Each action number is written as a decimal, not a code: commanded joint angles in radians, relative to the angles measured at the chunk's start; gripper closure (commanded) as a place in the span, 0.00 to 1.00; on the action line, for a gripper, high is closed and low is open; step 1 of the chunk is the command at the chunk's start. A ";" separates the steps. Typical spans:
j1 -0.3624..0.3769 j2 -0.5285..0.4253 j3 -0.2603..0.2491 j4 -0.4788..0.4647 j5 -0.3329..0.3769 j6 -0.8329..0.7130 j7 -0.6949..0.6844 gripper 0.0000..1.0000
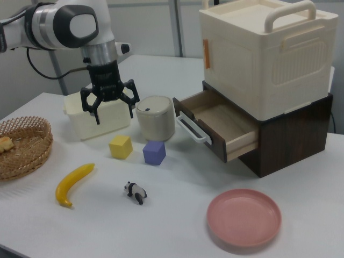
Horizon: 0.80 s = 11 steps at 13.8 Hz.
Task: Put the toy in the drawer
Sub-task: 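Move the open gripper over the panda toy and lower it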
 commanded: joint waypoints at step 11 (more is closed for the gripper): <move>-0.004 -0.195 -0.008 -0.509 -0.002 0.452 -0.374 0.00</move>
